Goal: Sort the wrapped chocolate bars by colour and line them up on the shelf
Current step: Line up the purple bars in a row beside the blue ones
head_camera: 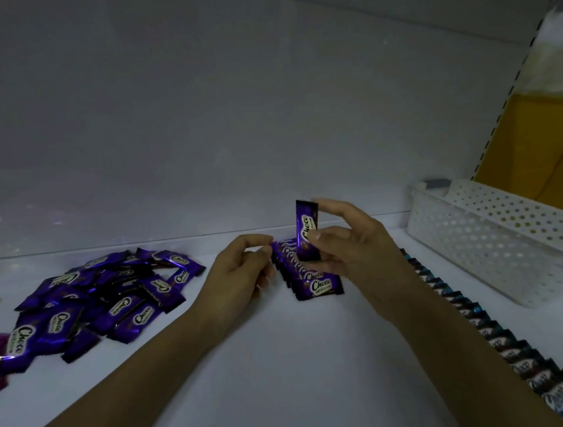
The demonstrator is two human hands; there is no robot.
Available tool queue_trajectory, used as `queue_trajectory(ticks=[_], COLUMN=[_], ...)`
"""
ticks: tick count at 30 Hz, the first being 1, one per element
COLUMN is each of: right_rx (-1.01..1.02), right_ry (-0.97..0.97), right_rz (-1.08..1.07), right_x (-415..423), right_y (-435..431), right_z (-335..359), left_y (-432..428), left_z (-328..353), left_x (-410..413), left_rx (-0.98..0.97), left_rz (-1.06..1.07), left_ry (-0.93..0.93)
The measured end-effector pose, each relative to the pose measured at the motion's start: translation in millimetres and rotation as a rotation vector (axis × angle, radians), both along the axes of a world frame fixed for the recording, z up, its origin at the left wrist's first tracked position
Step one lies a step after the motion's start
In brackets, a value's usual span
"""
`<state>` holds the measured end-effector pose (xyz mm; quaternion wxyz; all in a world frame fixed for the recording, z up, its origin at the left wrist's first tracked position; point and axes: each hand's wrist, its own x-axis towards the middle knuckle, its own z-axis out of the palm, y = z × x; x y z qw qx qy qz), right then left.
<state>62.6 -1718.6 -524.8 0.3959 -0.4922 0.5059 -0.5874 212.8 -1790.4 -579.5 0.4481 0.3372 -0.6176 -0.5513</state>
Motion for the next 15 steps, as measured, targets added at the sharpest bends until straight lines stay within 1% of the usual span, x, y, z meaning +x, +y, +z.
queue_trajectory(ticks=[4,9,11,15], right_rx=[0.009,0.062,0.082,0.102], right_ry=[0.061,0.23,0.229,0.149], right_rz=[0.043,-0.019,-0.033,-0.066], right_x=[-5.8,-19.4,-23.0,-21.9], right_y=[5.1,14.4,17.6,19.9], right_z=[12.9,10.4,3.7,-17.3], left_y=[-1.1,-1.8,-2.2,-2.2], left_z=[-2.3,-3.6,-3.9,-4.7], left_x=[-0.1,-1.5,-1.8,-2.0], left_rx=[-0.008,-0.023,-0.026,-0.035], left_rz=[-0.022,-0.021,-0.016,-0.016], left_ry=[0.006,0.013,0.005,0.0])
